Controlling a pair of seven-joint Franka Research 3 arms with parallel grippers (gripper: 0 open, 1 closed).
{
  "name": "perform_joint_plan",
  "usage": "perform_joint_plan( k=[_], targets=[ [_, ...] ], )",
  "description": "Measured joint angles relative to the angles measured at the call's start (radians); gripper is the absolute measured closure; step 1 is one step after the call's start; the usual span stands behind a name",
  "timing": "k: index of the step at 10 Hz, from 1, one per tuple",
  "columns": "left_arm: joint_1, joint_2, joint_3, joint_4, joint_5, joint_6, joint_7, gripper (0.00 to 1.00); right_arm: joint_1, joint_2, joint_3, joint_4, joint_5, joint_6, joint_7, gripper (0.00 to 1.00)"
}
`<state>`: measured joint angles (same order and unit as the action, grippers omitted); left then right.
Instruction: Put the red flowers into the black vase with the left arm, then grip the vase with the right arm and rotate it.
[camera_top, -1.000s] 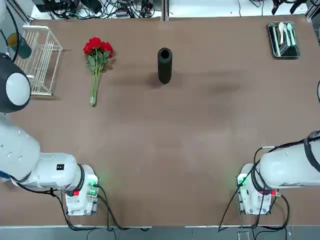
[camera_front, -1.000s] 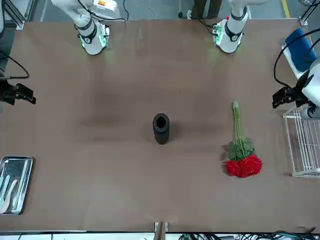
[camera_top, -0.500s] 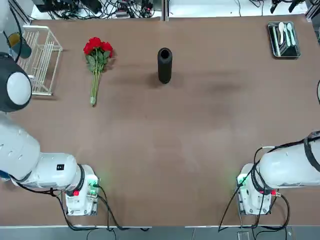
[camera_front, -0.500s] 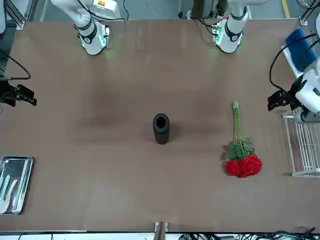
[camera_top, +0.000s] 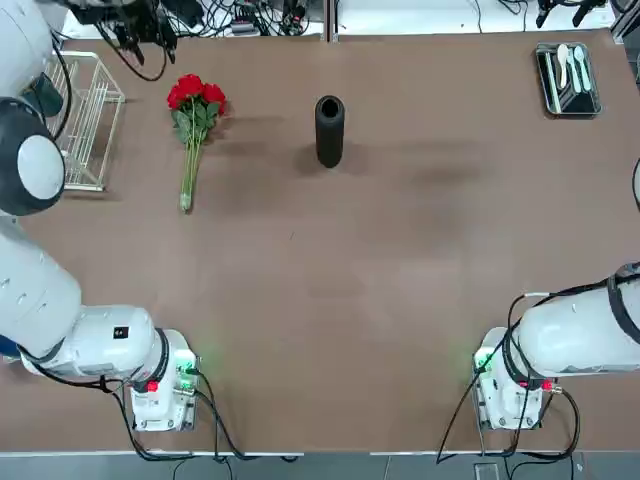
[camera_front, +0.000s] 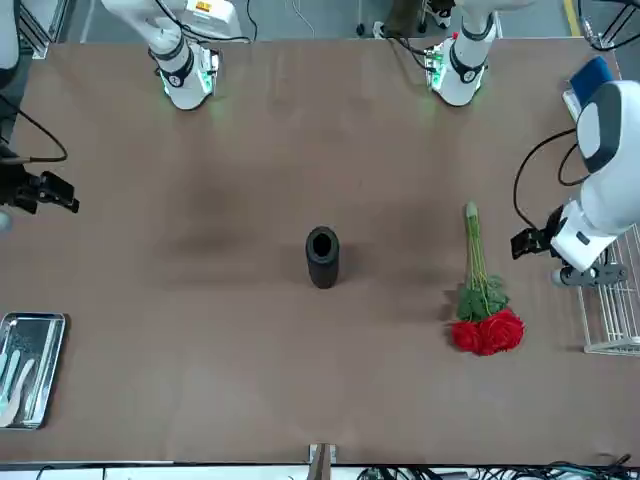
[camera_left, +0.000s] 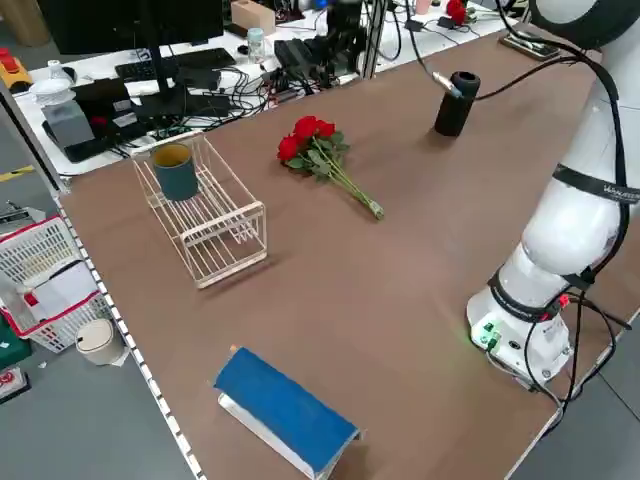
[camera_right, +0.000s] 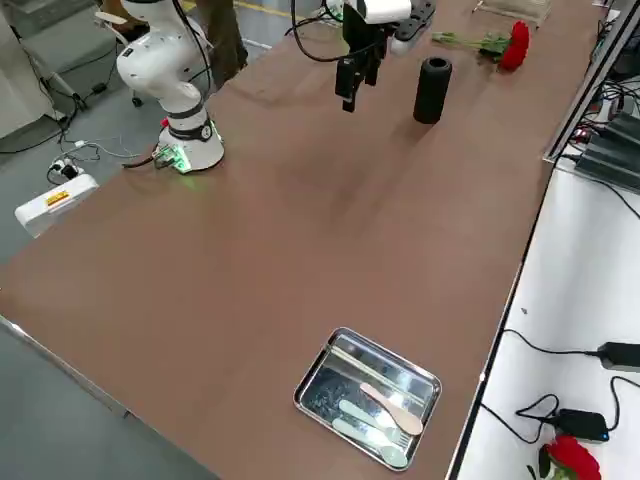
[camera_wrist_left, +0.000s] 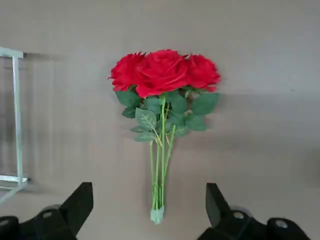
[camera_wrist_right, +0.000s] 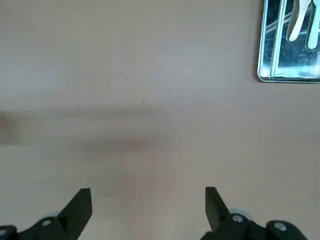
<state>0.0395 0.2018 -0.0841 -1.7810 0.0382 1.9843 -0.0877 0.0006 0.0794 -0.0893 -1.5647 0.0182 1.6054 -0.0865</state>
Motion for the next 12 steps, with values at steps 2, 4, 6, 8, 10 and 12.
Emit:
perform_joint_plan(
  k=[2, 4, 6, 8, 10, 12],
  targets=[
    [0.010, -0.002, 0.000, -0.142, 0.000, 0.150, 0.000, 0.00, -0.002, 0.000, -0.001, -0.001, 0.000, 0.001, 0.001, 0.00],
    [0.009, 0.005, -0.001, -0.260, 0.000, 0.287, -0.005, 0.00, 0.001, 0.001, 0.006, -0.005, 0.000, 0.014, 0.001, 0.00],
    [0.009, 0.039, -0.001, -0.315, 0.000, 0.358, -0.037, 0.00, 0.008, 0.002, 0.026, -0.008, 0.000, 0.014, 0.003, 0.00],
    [0.009, 0.091, -0.001, -0.319, 0.000, 0.418, -0.047, 0.00, 0.007, 0.002, 0.028, -0.013, 0.000, 0.019, 0.003, 0.00],
    [0.013, 0.161, 0.000, -0.324, 0.000, 0.510, -0.051, 0.01, 0.006, 0.002, 0.026, -0.019, -0.001, 0.022, 0.003, 0.00],
    [0.023, 0.217, 0.001, -0.326, 0.000, 0.563, -0.051, 0.02, 0.003, 0.002, 0.023, -0.022, -0.001, 0.044, 0.009, 0.00]
  ],
)
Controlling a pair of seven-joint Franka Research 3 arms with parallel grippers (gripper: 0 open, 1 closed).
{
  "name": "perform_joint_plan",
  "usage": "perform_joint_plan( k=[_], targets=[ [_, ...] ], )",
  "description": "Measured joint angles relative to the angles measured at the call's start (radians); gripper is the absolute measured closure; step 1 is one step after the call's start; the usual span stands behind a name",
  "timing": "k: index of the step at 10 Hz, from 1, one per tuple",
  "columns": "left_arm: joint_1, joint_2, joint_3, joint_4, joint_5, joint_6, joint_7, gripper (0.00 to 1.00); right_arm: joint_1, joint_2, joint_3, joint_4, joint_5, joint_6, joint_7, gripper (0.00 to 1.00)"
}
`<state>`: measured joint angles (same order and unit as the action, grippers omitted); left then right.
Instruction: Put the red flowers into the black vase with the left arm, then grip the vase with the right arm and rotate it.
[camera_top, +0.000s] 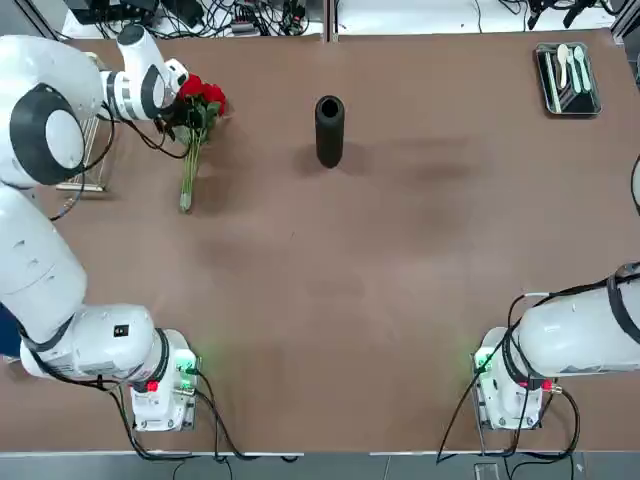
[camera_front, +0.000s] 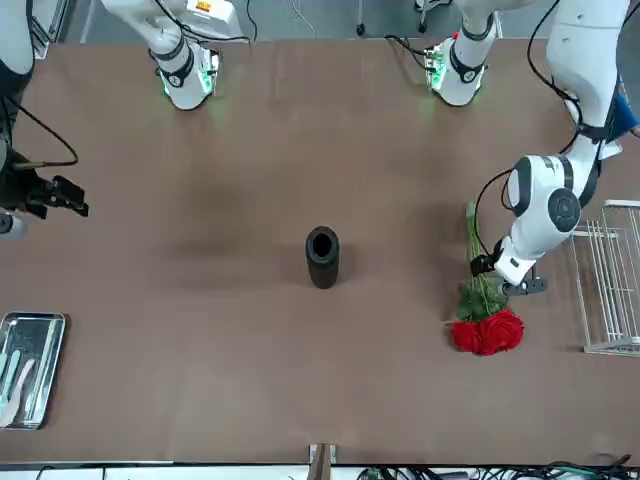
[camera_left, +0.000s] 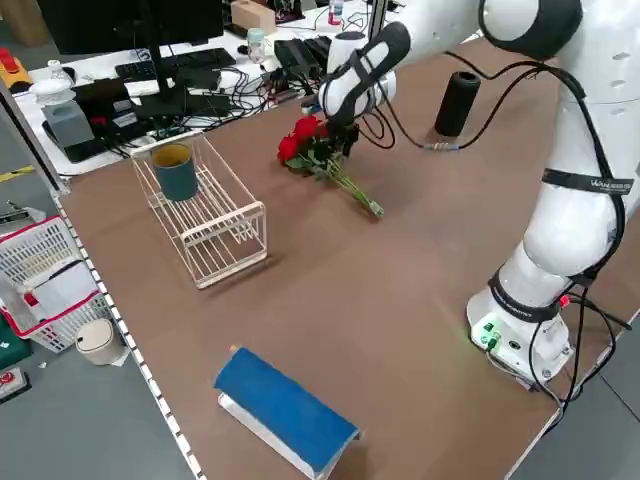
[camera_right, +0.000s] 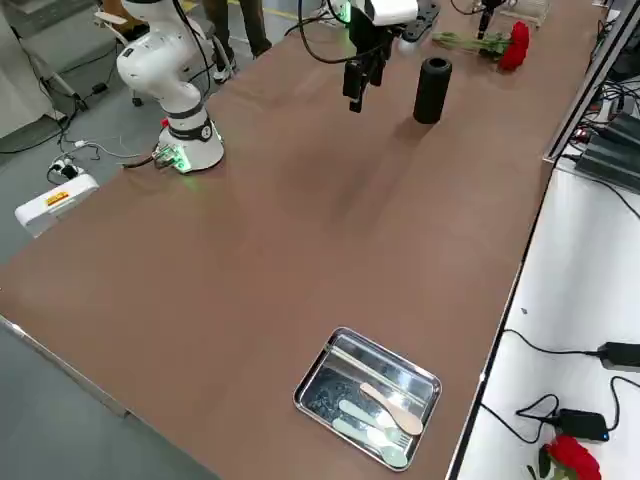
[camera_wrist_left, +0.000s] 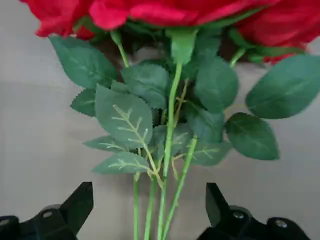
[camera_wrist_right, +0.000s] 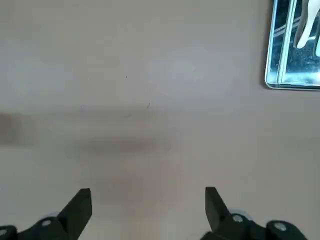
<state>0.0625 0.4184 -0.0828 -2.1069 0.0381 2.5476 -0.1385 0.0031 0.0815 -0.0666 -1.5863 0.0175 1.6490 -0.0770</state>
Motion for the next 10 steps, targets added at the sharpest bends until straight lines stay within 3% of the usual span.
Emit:
perform_joint_plan(
  k=[7, 10],
  targets=[
    [0.009, 0.081, -0.001, 0.001, 0.000, 0.068, -0.028, 0.06, -0.005, 0.004, -0.005, -0.007, 0.000, 0.038, 0.008, 0.00],
    [0.009, 0.083, -0.001, 0.002, 0.000, 0.069, -0.034, 0.21, -0.005, 0.004, -0.005, -0.007, 0.000, 0.040, 0.008, 0.03]
  ],
)
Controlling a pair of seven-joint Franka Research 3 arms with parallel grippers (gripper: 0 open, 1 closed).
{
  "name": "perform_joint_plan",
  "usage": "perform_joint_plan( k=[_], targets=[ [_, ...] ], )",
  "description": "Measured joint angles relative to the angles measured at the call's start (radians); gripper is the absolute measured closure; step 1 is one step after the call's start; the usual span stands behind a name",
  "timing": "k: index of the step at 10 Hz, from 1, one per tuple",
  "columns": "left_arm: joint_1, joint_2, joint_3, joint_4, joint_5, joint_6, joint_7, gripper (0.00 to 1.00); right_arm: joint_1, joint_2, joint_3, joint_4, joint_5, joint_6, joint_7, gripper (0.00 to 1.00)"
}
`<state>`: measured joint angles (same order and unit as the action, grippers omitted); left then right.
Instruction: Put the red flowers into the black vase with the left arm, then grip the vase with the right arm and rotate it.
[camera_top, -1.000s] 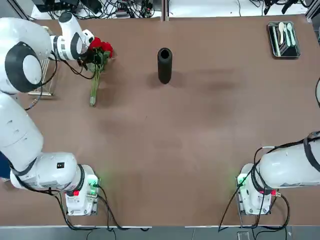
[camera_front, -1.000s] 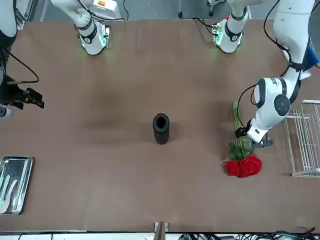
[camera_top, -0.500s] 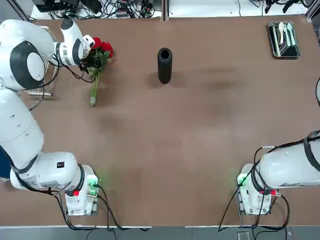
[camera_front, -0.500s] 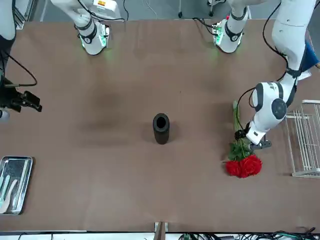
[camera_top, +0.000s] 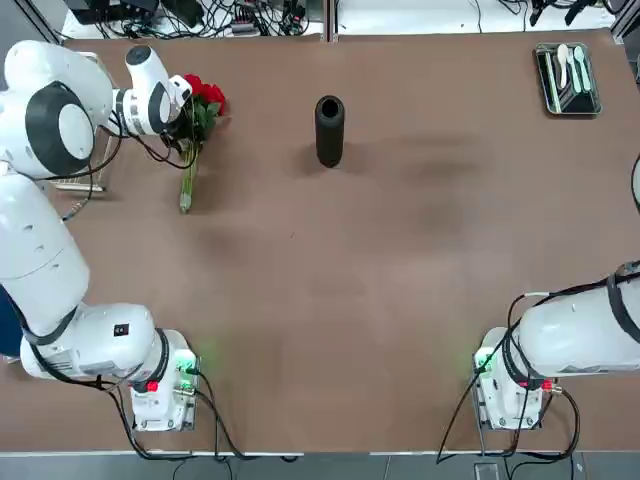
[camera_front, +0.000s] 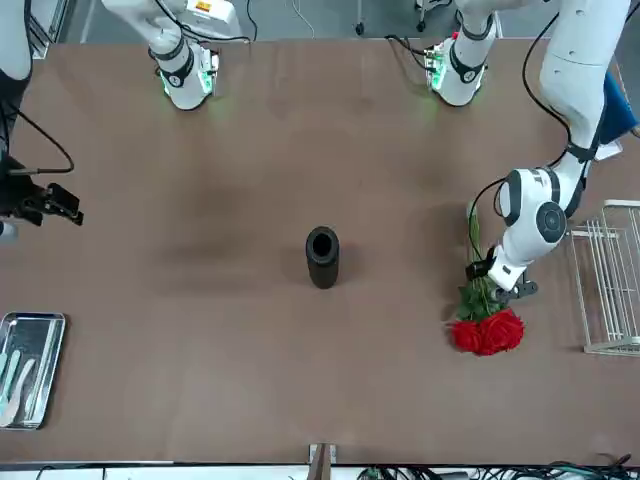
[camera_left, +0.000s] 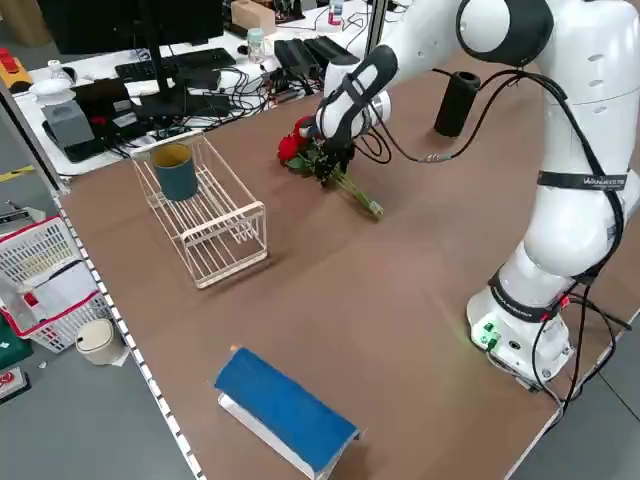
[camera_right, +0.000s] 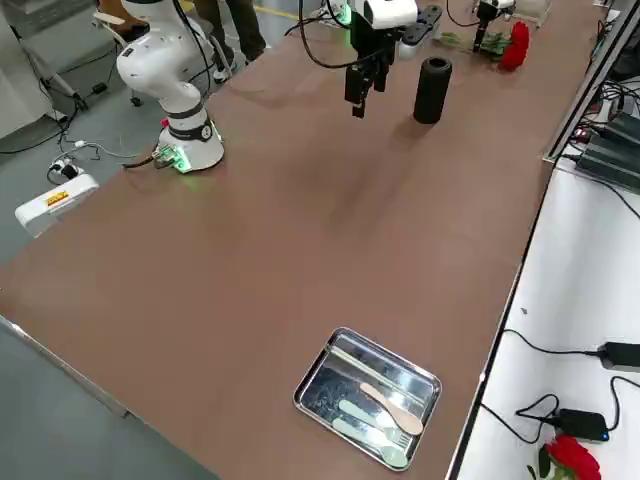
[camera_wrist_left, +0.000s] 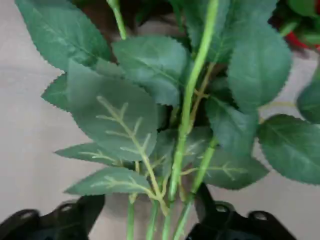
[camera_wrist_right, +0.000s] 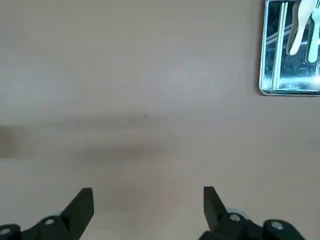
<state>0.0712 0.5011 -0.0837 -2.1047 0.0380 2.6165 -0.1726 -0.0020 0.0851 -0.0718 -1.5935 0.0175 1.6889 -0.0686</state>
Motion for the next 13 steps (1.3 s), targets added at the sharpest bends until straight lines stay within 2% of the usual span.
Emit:
perform_joint_plan(
  k=[1, 4, 5, 7, 10, 13],
  targets=[
    [0.000, 0.000, 0.000, 0.000, 0.000, 0.000, 0.000, 0.26, 0.000, 0.000, 0.000, 0.000, 0.000, 0.000, 0.000, 0.03],
    [0.003, 0.001, 0.001, 0.002, 0.000, 0.000, 0.000, 0.72, 0.000, 0.000, -0.001, 0.000, 0.000, 0.000, 0.001, 0.03],
    [0.004, 0.001, 0.002, 0.003, 0.000, 0.000, 0.000, 0.79, -0.002, 0.000, -0.002, 0.000, 0.000, 0.000, 0.002, 0.03],
    [0.005, 0.001, 0.004, 0.003, 0.000, 0.000, 0.000, 0.86, -0.004, 0.000, -0.003, 0.000, 0.000, 0.000, 0.002, 0.03],
    [0.004, -0.008, 0.001, 0.048, 0.000, -0.040, -0.035, 0.86, -0.005, 0.000, -0.003, 0.000, 0.000, 0.000, 0.002, 0.03],
    [-0.001, -0.111, -0.003, 0.173, -0.001, -0.318, -0.154, 0.86, -0.005, 0.000, -0.003, 0.000, 0.000, 0.000, 0.002, 0.03]
  ],
)
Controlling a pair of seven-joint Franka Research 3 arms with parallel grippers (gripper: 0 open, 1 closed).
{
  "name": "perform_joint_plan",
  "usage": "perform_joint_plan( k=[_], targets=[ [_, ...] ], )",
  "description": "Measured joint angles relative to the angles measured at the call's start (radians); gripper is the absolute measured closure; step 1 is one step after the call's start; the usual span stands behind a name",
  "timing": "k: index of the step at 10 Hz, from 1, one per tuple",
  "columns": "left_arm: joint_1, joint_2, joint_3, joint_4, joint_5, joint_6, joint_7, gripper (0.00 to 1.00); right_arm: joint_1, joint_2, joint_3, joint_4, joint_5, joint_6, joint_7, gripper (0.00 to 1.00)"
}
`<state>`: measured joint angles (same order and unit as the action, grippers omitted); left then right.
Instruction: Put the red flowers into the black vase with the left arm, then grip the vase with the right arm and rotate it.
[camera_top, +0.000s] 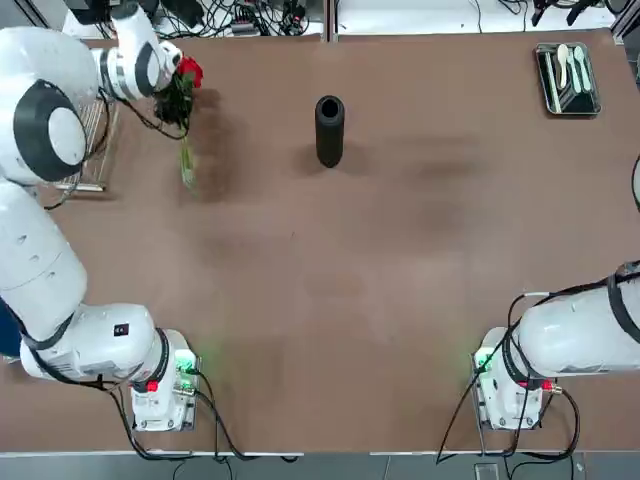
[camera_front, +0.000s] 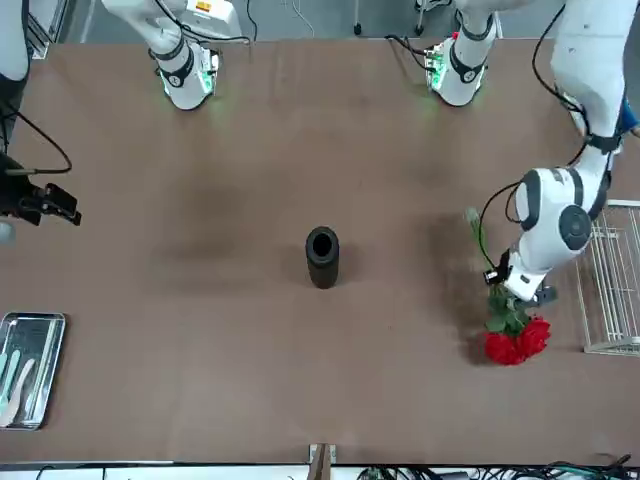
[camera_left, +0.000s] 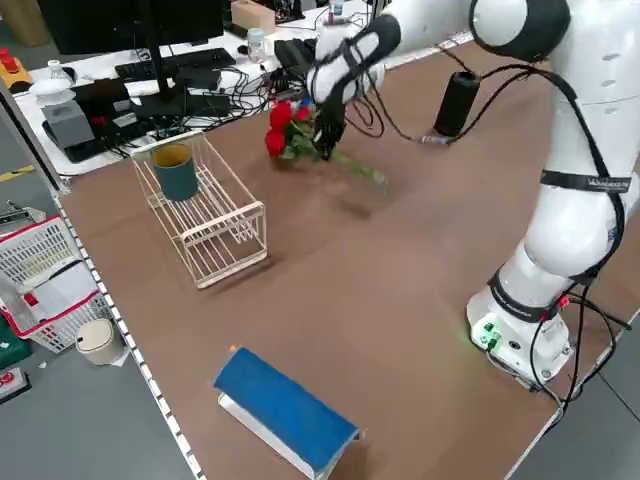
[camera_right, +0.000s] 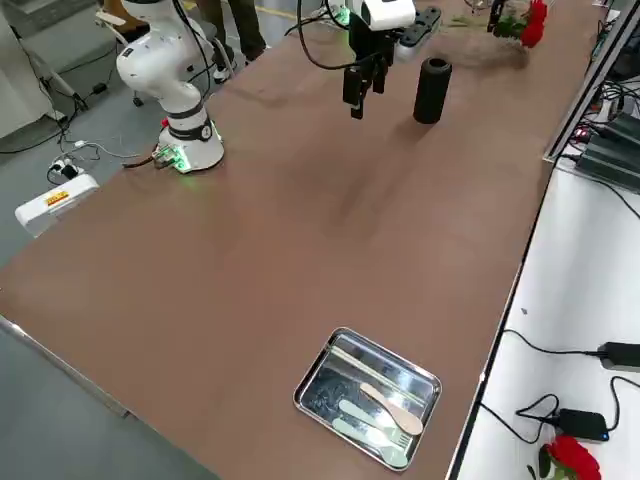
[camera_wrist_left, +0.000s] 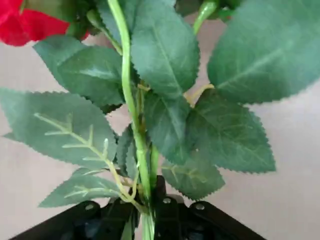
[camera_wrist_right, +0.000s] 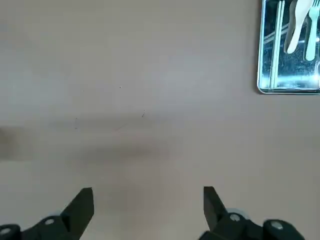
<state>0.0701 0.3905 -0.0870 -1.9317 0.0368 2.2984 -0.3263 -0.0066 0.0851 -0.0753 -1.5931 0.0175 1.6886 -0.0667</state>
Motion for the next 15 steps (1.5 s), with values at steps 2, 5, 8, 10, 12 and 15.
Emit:
perform_joint_plan(
  k=[2, 5, 8, 10, 12, 15],
  targets=[
    [-0.009, -0.076, -0.014, 0.066, 0.000, -0.109, -0.162, 0.86, 0.000, 0.000, 0.000, 0.000, 0.000, 0.000, 0.000, 0.03],
    [-0.079, -0.143, -0.024, 0.191, 0.064, -0.254, -0.496, 0.86, -0.001, 0.000, 0.000, 0.000, 0.000, 0.000, 0.001, 0.01],
    [-0.256, -0.124, -0.026, 0.396, 0.261, -0.488, -0.845, 0.86, -0.007, 0.000, -0.001, 0.000, 0.000, 0.010, 0.001, 0.00],
    [-0.367, -0.101, -0.026, 0.465, 0.354, -0.561, -1.022, 0.86, -0.007, 0.000, 0.006, 0.000, 0.000, 0.013, 0.001, 0.00],
    [-0.469, -0.091, -0.027, 0.498, 0.513, -0.565, -1.198, 0.86, -0.007, -0.003, 0.022, 0.001, 0.000, 0.010, 0.001, 0.00],
    [-0.601, -0.086, -0.028, 0.515, 0.802, -0.566, -1.327, 0.86, -0.019, -0.009, 0.039, 0.002, 0.000, -0.010, 0.001, 0.00]
  ],
)
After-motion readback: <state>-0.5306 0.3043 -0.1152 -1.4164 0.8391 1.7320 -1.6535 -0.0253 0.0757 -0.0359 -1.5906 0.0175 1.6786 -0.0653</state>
